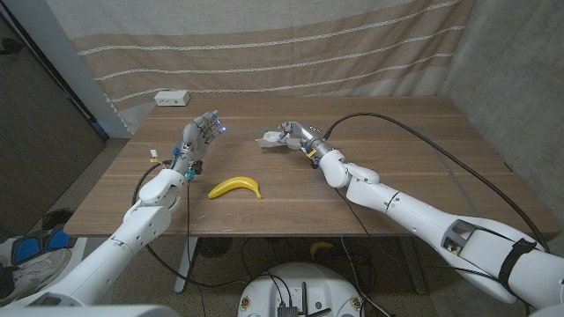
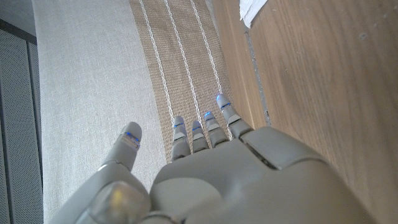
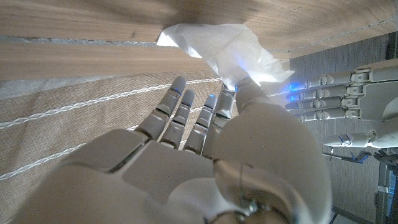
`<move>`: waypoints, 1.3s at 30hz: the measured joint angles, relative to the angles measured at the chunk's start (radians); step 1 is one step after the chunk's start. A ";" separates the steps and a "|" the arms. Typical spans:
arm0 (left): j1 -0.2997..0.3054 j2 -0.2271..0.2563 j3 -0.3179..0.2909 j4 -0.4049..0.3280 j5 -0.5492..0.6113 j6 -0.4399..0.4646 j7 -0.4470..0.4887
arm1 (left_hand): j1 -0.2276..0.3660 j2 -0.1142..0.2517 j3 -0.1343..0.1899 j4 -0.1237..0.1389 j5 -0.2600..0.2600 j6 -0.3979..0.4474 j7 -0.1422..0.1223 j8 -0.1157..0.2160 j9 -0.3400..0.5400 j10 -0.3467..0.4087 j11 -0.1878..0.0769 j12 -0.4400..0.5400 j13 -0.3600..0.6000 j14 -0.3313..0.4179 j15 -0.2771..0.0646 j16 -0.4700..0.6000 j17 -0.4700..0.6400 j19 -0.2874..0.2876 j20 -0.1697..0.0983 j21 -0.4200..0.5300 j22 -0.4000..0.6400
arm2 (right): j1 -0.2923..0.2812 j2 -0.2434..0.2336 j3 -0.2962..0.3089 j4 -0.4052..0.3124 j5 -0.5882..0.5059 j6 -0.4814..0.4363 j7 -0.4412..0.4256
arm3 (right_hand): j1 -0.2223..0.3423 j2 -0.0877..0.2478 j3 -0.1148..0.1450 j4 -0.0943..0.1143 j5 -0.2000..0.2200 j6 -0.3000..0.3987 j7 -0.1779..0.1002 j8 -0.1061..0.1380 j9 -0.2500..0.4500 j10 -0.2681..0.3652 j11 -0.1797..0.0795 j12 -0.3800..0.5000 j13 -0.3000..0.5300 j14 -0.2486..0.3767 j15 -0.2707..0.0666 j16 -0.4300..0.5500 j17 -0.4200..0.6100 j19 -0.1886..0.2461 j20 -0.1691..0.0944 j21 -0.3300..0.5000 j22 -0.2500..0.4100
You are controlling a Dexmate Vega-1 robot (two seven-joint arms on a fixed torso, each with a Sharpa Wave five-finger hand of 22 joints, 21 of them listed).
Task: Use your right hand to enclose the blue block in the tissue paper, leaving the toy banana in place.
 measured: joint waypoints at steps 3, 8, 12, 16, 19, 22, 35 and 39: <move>0.006 0.004 -0.001 -0.008 0.000 0.000 0.000 | 0.000 0.000 0.004 -0.004 0.000 0.000 0.000 0.000 0.000 0.000 0.000 0.000 0.000 0.000 0.000 0.000 0.000 0.000 0.000 0.000 0.000 | 0.000 0.000 0.000 0.000 0.035 -0.020 0.038 | -0.005 0.005 0.003 0.002 0.000 -0.006 0.013 0.004 0.006 0.003 0.011 0.000 0.000 0.000 0.000 -0.003 -0.005 -0.004 0.004 0.000 0.000; 0.014 0.011 -0.001 -0.024 0.000 0.000 0.000 | 0.007 0.001 0.003 -0.009 0.000 0.000 0.000 0.000 0.000 0.000 0.000 0.000 0.000 0.000 0.000 0.000 0.000 0.000 0.000 0.000 0.000 | 0.000 0.000 0.000 0.000 0.075 -0.041 0.083 | -0.005 0.005 0.011 -0.003 0.004 -0.008 0.026 0.008 0.016 0.004 0.026 0.000 0.000 0.000 0.000 -0.007 -0.010 -0.011 0.011 0.000 0.000; 0.021 0.019 -0.001 -0.036 0.000 0.000 0.000 | 0.010 -0.001 0.004 -0.010 0.000 0.000 0.000 0.000 0.000 0.000 0.000 0.000 0.000 0.000 0.000 0.000 0.000 0.000 0.000 0.000 0.000 | 0.000 0.000 0.000 0.000 0.108 -0.065 0.127 | -0.005 0.005 0.018 -0.002 0.008 -0.012 0.041 0.012 0.023 0.007 0.028 0.000 0.000 0.000 0.000 -0.015 -0.014 -0.014 0.015 0.002 0.000; 0.027 0.028 -0.001 -0.047 0.000 0.000 0.000 | 0.013 0.002 0.004 -0.018 0.000 0.000 0.000 0.000 0.000 0.000 0.000 0.000 0.000 0.000 0.000 0.000 0.000 0.000 0.000 -0.005 0.000 | 0.000 0.000 0.000 0.000 0.128 -0.088 0.161 | -0.005 0.005 0.024 -0.007 0.015 -0.009 0.046 0.015 0.031 0.007 0.039 0.000 0.002 0.000 0.000 -0.022 -0.019 -0.014 0.022 0.004 0.000; 0.030 0.034 -0.001 -0.055 0.017 0.027 0.020 | 0.015 0.001 0.004 -0.019 0.000 0.000 0.000 0.000 0.000 0.000 0.000 0.000 0.000 0.000 0.000 0.000 0.000 0.000 0.000 -0.008 0.000 | -0.013 -0.064 0.056 -0.181 0.144 -0.109 0.189 | -0.005 0.005 0.025 -0.009 0.016 -0.012 0.055 0.019 0.037 0.007 0.039 0.000 0.002 0.000 0.000 -0.026 -0.023 -0.018 0.025 0.004 0.000; 0.035 0.042 -0.001 -0.066 0.020 0.030 0.023 | 0.021 0.005 0.005 -0.025 0.000 0.000 0.000 0.000 0.000 0.000 0.000 0.000 0.000 -0.004 0.004 0.000 -0.005 -0.007 0.000 -0.010 0.000 | -0.015 -0.072 0.059 -0.198 0.160 -0.130 0.216 | -0.005 0.005 0.032 -0.010 0.022 -0.008 0.058 0.019 0.042 0.008 0.046 0.000 0.002 0.000 0.000 -0.030 -0.025 -0.021 0.029 0.004 0.000; 0.054 0.069 0.002 -0.107 0.050 0.057 0.048 | 0.025 0.009 0.001 -0.038 0.000 0.000 0.000 0.000 0.000 0.000 0.000 0.000 0.000 -0.004 0.004 -0.005 -0.005 -0.007 0.000 -0.015 0.000 | 0.003 -0.131 0.075 -0.327 0.227 -0.237 0.357 | -0.005 0.005 0.050 -0.017 0.045 -0.005 0.083 0.035 0.069 0.016 0.070 0.000 0.007 0.000 0.000 -0.047 -0.037 -0.036 0.043 0.004 0.000; 0.062 0.074 0.002 -0.118 0.053 0.060 0.053 | 0.025 0.009 0.001 -0.038 0.000 0.000 0.000 0.000 0.000 0.000 0.000 0.000 0.000 -0.004 0.004 -0.005 -0.005 -0.007 0.000 -0.020 0.000 | 0.010 -0.132 0.074 -0.330 0.245 -0.257 0.388 | -0.005 0.005 0.055 -0.014 0.052 -0.012 0.090 0.043 0.078 0.016 0.080 0.000 0.011 0.008 0.000 -0.047 -0.042 -0.036 0.051 0.004 0.000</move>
